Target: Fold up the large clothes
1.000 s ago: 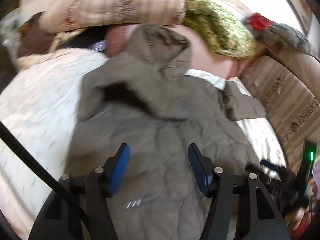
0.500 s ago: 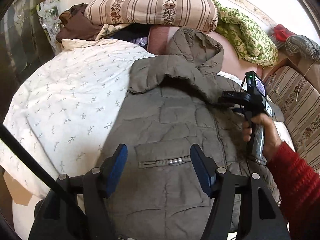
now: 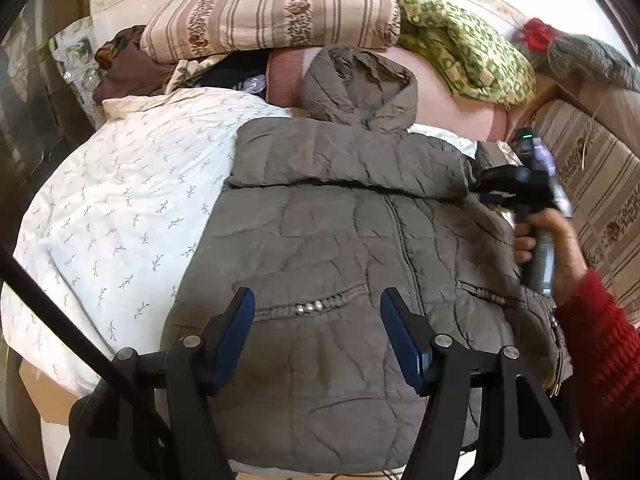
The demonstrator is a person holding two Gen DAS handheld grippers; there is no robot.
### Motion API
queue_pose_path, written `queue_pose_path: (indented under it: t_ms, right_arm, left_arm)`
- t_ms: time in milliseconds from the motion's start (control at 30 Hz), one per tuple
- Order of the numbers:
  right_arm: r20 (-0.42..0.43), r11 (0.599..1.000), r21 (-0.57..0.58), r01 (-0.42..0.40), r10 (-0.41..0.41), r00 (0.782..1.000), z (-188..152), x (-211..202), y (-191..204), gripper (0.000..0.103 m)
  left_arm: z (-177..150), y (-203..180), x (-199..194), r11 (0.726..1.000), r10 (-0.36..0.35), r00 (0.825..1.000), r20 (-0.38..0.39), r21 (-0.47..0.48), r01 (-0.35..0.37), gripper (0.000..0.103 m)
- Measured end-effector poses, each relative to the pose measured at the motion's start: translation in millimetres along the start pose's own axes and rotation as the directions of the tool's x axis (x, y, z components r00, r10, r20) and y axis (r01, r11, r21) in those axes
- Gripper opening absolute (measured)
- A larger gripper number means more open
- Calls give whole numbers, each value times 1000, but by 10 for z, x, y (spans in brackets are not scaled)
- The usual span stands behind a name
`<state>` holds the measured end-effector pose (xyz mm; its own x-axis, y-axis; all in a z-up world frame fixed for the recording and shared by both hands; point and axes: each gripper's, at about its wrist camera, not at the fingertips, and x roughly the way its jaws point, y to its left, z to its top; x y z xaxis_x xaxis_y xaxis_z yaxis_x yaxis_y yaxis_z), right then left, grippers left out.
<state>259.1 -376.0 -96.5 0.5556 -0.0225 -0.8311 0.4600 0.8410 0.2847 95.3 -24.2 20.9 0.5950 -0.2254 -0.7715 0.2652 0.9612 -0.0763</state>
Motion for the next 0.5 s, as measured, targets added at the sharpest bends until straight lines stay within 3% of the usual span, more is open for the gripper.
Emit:
queue_pose_path:
  t_ms: [100, 200, 300, 367, 500]
  right_arm:
    - [66, 999, 24, -34, 33, 997, 7, -341, -422, 47]
    - [116, 996, 93, 13, -24, 993, 65, -526, -993, 62]
    - [144, 984, 171, 49, -74, 987, 107, -585, -1658, 64]
    - [116, 973, 216, 77, -104, 988, 175, -564, -2075, 64]
    - [114, 925, 372, 75, -126, 985, 332, -509, -2767, 64]
  left_arm:
    - [14, -146, 35, 1000, -8, 1000, -10, 19, 9, 64]
    - [36, -328, 71, 999, -21, 1000, -14, 49, 22, 64]
    - [32, -475, 131, 997, -25, 999, -29, 78, 27, 64]
    - [27, -526, 179, 996, -22, 999, -44, 86, 26, 64]
    - [63, -604, 308, 996, -1, 997, -75, 87, 8, 64]
